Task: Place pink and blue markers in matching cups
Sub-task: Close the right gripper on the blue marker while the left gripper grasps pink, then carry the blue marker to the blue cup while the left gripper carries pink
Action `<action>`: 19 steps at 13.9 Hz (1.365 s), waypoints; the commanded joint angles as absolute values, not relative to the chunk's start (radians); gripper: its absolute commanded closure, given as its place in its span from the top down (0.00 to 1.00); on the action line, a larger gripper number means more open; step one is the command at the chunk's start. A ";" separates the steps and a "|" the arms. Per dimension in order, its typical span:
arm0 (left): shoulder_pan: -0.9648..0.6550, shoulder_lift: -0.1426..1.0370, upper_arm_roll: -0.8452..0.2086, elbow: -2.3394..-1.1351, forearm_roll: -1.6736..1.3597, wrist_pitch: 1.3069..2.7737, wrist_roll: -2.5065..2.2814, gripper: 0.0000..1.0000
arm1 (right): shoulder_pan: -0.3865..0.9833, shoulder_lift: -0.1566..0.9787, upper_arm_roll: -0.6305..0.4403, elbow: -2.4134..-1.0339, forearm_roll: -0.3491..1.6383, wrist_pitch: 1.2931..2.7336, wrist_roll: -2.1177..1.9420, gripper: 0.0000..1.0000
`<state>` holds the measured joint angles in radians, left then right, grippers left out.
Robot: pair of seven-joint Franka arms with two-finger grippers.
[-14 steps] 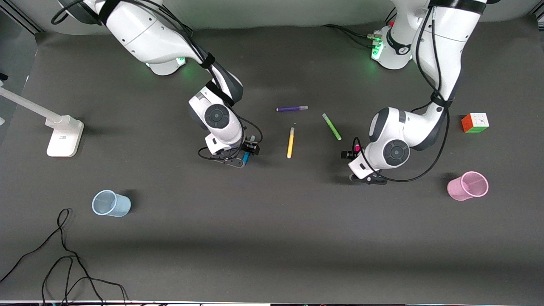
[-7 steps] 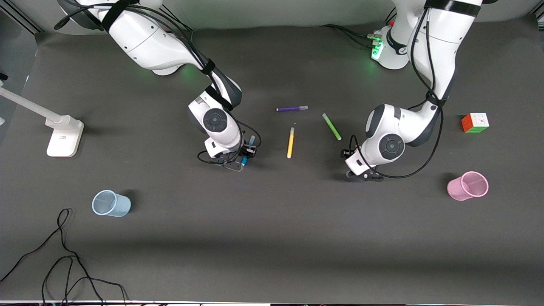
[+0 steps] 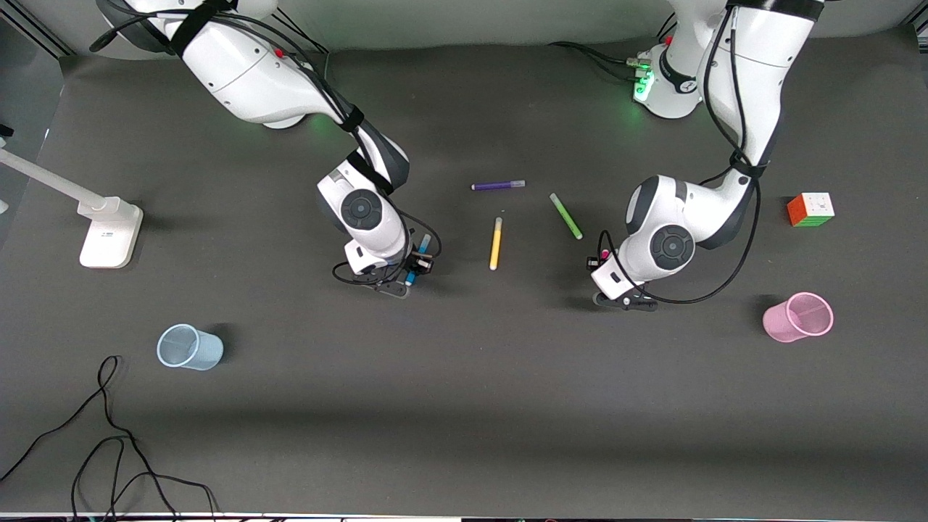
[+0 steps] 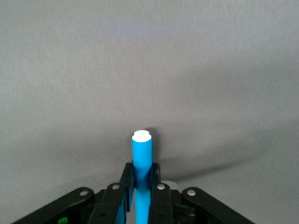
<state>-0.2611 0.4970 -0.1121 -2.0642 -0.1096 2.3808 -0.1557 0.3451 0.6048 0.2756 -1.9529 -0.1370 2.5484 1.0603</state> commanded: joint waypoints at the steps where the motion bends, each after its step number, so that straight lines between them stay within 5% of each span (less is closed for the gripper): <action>1: -0.265 0.462 -0.103 -2.079 -0.110 2.385 -0.152 0.00 | 0.336 0.553 0.275 -1.901 -0.167 2.432 1.077 0.00; 5: -0.220 0.371 -0.097 -2.024 -0.106 2.245 -0.146 0.00 | 0.312 0.393 0.219 -1.881 -0.400 2.229 1.051 0.00; 10: -0.079 0.319 -0.095 -1.895 0.014 2.028 0.038 0.00 | 0.301 0.296 0.004 -1.885 -0.543 2.230 0.760 0.00; 15: 0.152 0.350 -0.095 -1.816 0.034 2.026 0.438 0.00 | 0.302 0.252 -0.182 -1.971 -0.580 2.416 0.476 0.00; 19: 0.248 0.386 -0.095 -1.734 0.185 2.028 0.676 0.00 | 0.301 0.261 -0.351 -2.077 -0.747 2.728 0.410 0.00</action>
<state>0.2158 0.3509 -0.0822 -1.8039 0.1203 2.0485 0.5619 0.2911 0.2882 -0.2821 -2.0015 -0.6582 2.5991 0.4354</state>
